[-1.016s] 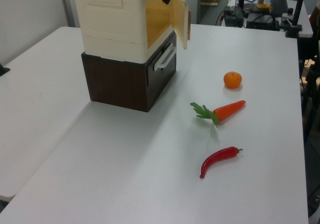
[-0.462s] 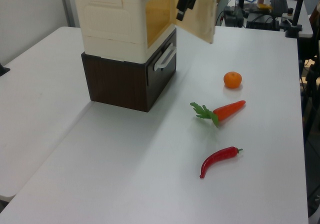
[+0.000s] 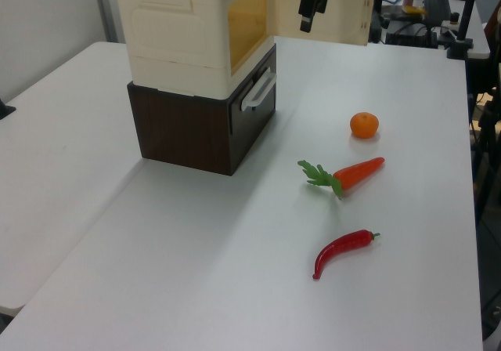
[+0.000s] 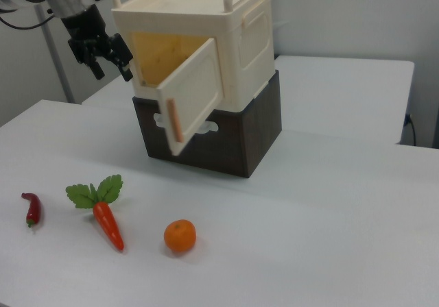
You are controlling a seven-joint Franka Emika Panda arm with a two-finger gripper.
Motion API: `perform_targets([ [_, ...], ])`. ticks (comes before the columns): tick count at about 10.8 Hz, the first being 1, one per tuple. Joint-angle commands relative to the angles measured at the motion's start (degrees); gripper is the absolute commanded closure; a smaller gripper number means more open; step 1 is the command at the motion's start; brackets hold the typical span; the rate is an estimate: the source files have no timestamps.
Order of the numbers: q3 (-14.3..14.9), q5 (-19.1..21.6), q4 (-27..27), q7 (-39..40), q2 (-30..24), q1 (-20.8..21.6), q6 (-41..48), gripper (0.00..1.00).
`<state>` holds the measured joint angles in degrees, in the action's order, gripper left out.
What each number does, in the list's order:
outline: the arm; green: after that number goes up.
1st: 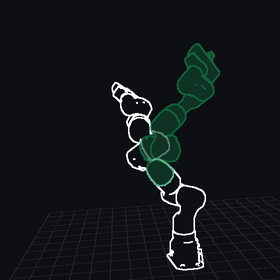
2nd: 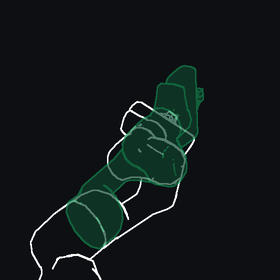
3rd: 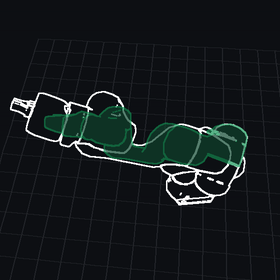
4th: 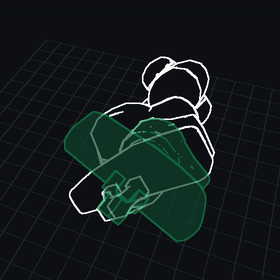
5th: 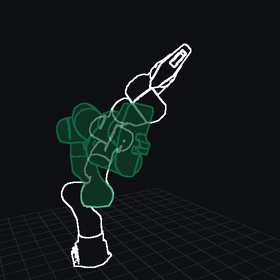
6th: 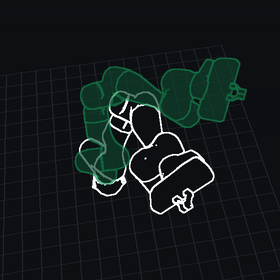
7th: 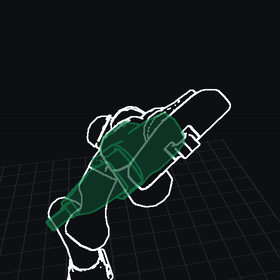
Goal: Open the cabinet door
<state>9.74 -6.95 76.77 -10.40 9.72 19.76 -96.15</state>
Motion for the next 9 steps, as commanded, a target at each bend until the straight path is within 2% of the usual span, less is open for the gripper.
perform_targets([
  [1,0.0,0.3,5.0,3.3,-3.4,-2.3,4.7,0.00],
  [4,0.0,1.1,16.3,6.0,-8.4,-4.1,4.2,0.00],
  [5,0.0,1.1,18.1,6.1,-8.9,-4.7,4.0,0.00],
  [9,0.0,1.1,18.5,5.8,-9.1,-6.9,2.8,0.00],
])
